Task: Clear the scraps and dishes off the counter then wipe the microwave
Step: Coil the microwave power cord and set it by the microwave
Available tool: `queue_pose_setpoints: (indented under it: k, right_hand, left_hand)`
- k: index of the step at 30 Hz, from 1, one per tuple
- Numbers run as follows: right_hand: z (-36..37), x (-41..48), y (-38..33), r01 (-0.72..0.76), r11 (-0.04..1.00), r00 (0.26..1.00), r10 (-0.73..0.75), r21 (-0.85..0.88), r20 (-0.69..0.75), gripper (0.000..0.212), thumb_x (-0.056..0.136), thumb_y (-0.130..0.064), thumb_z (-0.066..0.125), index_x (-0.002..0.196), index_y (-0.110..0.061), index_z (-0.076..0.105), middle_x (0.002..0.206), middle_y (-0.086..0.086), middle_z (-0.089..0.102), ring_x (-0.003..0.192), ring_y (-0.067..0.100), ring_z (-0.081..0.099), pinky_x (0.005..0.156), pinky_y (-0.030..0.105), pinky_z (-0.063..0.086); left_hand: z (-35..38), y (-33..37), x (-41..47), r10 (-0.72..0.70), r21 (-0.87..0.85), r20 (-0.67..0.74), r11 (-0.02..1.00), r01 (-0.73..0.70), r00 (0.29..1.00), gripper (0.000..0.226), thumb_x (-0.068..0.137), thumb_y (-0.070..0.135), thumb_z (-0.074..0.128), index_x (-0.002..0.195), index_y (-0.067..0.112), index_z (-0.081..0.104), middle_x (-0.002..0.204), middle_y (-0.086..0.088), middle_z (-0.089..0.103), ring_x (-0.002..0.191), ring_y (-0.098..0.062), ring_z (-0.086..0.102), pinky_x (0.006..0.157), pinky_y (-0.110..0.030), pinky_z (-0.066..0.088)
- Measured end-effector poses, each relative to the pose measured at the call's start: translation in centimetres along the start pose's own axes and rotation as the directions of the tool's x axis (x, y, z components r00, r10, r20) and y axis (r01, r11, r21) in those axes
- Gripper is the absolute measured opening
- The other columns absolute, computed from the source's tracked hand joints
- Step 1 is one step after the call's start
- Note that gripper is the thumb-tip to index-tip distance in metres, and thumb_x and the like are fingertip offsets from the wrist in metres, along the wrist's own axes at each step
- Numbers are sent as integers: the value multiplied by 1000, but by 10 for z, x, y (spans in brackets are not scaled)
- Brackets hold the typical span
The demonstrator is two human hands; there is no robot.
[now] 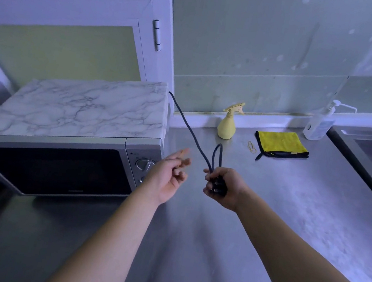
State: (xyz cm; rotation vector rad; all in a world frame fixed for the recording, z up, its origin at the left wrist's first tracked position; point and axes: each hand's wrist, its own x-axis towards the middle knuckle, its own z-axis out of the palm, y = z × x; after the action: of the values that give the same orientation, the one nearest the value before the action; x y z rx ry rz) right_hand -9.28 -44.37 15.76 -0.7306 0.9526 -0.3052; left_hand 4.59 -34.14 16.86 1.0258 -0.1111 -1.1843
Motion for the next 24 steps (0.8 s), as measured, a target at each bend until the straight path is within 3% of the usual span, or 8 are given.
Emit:
queue_pose_setpoints:
  k: [2, 4, 6, 10, 15, 19, 21, 24]
  right_hand:
    - [2, 1, 4, 57, 996, 998, -56, -74, 8, 26, 86, 9, 44, 104, -3, 57, 69, 10, 49, 48, 19, 40, 50, 27, 43]
    - [6, 1, 9, 129, 974, 991, -123, -186, 44, 32, 84, 12, 45, 109, -4, 58, 66, 10, 48, 45, 22, 44, 39, 22, 32]
    - [10, 0, 14, 196, 927, 981, -181, -320, 75, 36, 83, 11, 48, 112, -4, 63, 62, 9, 50, 48, 25, 53, 39, 19, 29]
    - [11, -3, 14, 266, 796, 962, -252, -543, 103, 41, 81, 6, 49, 113, -13, 66, 59, 10, 61, 54, 25, 65, 43, 18, 39]
    - [14, -11, 16, 376, 608, 901, -416, -699, 123, 31, 78, -7, 46, 99, -23, 63, 71, 1, 63, 56, 25, 62, 42, 21, 42]
    - [11, -16, 10, 414, 503, 855, -501, -758, 134, 14, 80, -10, 54, 85, -20, 62, 69, -2, 58, 67, 29, 61, 66, 38, 53]
    - [10, -17, 5, 422, 484, 845, -516, -766, 139, 15, 82, -8, 56, 74, -20, 59, 67, -2, 58, 67, 28, 61, 64, 36, 51]
    - [10, -18, 0, 427, 472, 855, -489, -771, 175, 8, 83, -9, 60, 80, -16, 63, 70, 3, 63, 58, 23, 62, 48, 23, 46]
  left_hand:
    - [-5, -3, -5, 21, 263, -43, 965, -9, 999, 33, 100, -4, 45, 120, 12, 66, 90, -8, 74, 44, -3, 42, 49, -17, 49]
    - [-9, -9, -8, 39, 395, -87, 919, -1, 995, 28, 93, 0, 63, 120, 9, 65, 94, -8, 73, 44, -6, 45, 50, -20, 52]
    - [-10, -13, -8, 52, 466, -118, 885, 9, 992, 32, 87, 12, 75, 118, 3, 68, 94, -6, 70, 43, -8, 49, 49, -20, 51]
    - [5, -7, -4, -13, 519, -93, 853, 60, 996, 36, 83, 33, 79, 104, 5, 71, 108, -11, 65, 47, -9, 54, 54, -22, 54]
    - [34, -2, 5, -84, 552, -115, 823, 134, 990, 38, 78, 33, 84, 98, 4, 69, 88, -10, 63, 44, -8, 54, 52, -22, 56]
    - [45, -11, 10, -159, 444, -149, 871, 210, 976, 24, 80, 31, 82, 82, 12, 68, 64, 1, 58, 39, -3, 46, 43, -15, 49]
    - [49, -14, 13, -161, 431, -183, 874, 226, 970, 25, 82, 33, 81, 74, 15, 66, 51, 5, 53, 36, -2, 43, 40, -12, 45]
    - [51, -19, 18, -123, 435, -236, 873, 218, 964, 25, 89, 31, 73, 71, 17, 61, 41, 6, 45, 33, -3, 37, 35, -12, 36]
